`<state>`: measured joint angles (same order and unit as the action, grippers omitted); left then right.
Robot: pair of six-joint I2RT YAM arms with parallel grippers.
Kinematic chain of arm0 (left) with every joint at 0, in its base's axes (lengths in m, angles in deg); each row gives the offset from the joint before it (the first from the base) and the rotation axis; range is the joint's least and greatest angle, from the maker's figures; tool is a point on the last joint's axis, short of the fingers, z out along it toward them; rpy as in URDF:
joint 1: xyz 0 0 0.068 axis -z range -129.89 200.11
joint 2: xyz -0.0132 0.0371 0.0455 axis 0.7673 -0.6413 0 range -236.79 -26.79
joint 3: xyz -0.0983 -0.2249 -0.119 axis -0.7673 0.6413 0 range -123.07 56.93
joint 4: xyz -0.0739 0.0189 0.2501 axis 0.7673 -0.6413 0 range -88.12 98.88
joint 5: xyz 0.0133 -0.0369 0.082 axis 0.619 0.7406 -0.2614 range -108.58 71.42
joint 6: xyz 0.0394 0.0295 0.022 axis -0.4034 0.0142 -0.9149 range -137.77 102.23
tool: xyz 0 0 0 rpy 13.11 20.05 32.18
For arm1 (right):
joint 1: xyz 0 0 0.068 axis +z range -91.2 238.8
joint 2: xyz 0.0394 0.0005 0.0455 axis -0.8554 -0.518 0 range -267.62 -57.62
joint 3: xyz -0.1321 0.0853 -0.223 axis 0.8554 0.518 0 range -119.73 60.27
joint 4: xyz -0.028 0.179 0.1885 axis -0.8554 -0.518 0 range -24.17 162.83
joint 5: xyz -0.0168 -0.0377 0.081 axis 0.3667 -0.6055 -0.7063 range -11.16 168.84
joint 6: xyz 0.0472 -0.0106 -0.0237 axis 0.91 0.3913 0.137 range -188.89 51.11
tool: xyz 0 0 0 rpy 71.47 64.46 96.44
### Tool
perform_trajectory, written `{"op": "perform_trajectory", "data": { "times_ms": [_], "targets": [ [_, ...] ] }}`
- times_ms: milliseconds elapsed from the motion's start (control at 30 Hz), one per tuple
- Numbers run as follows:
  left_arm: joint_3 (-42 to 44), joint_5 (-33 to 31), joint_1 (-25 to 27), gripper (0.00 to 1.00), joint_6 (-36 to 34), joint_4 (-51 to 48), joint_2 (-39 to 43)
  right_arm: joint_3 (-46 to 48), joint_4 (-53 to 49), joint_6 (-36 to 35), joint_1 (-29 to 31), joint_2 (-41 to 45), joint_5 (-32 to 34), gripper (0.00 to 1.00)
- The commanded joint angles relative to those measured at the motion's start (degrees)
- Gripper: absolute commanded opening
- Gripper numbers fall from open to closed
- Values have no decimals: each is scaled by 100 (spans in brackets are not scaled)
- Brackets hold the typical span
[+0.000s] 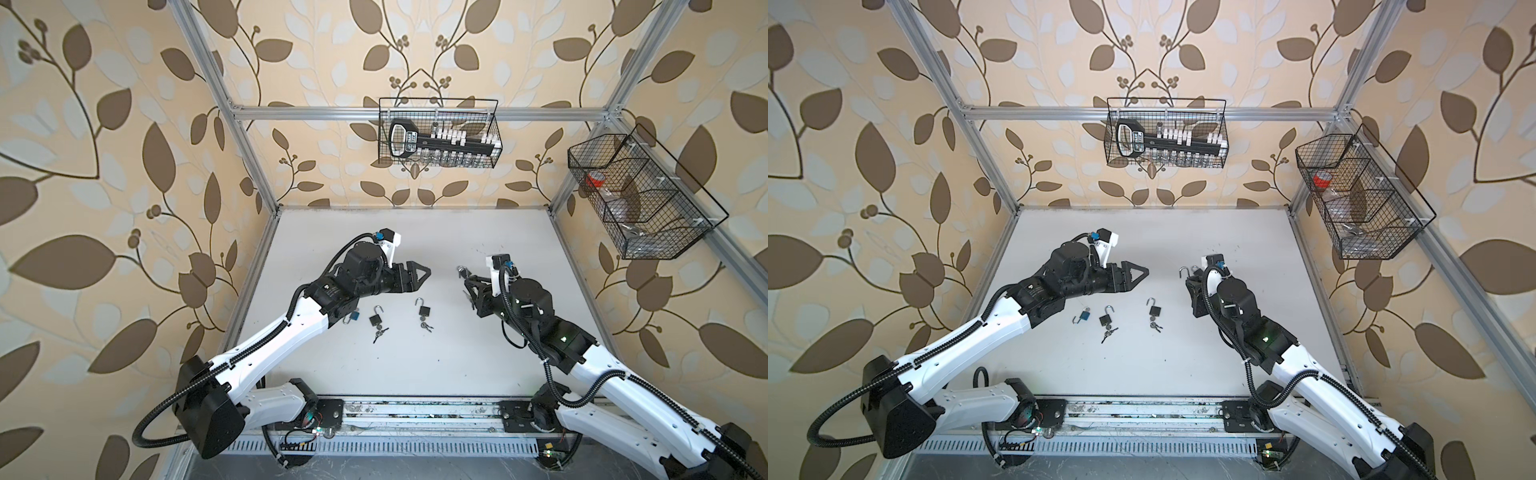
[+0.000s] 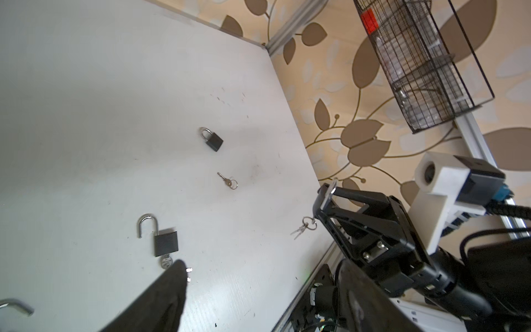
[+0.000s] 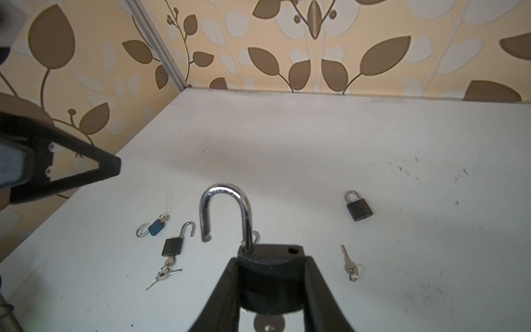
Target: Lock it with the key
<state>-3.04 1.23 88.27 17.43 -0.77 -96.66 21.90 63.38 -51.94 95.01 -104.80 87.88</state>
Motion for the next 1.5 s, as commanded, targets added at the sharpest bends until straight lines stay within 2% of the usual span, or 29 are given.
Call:
{"op": "perform_trajectory", "data": {
  "times_ms": [0, 133, 267, 467, 900, 1400, 1467],
  "targets": [
    [-578, 926, -21, 78, -653, 119, -211, -363, 41, -687, -7, -89, -923, 0],
    [-906, 1276, 20, 70, -983, -111, -457, -719, -460, -1125, 8, -435, -1493, 0],
    [-1038, 1208, 108, 61, -1145, -346, -576, -882, -600, -1212, 49, -570, -1590, 0],
    [-964, 1121, 194, 54, -1060, -301, -648, -915, -468, -1165, 80, -595, -1794, 0],
    [-860, 1370, 342, 33, -893, -58, -844, -885, -504, -1159, 97, -398, -1618, 0],
    [-832, 1375, 369, 1, -796, 24, -816, -945, -539, -1121, 102, -342, -1625, 0],
    [-856, 1418, 368, 0, -764, 59, -788, -1059, -599, -1173, 100, -332, -1575, 4]
  ]
}}
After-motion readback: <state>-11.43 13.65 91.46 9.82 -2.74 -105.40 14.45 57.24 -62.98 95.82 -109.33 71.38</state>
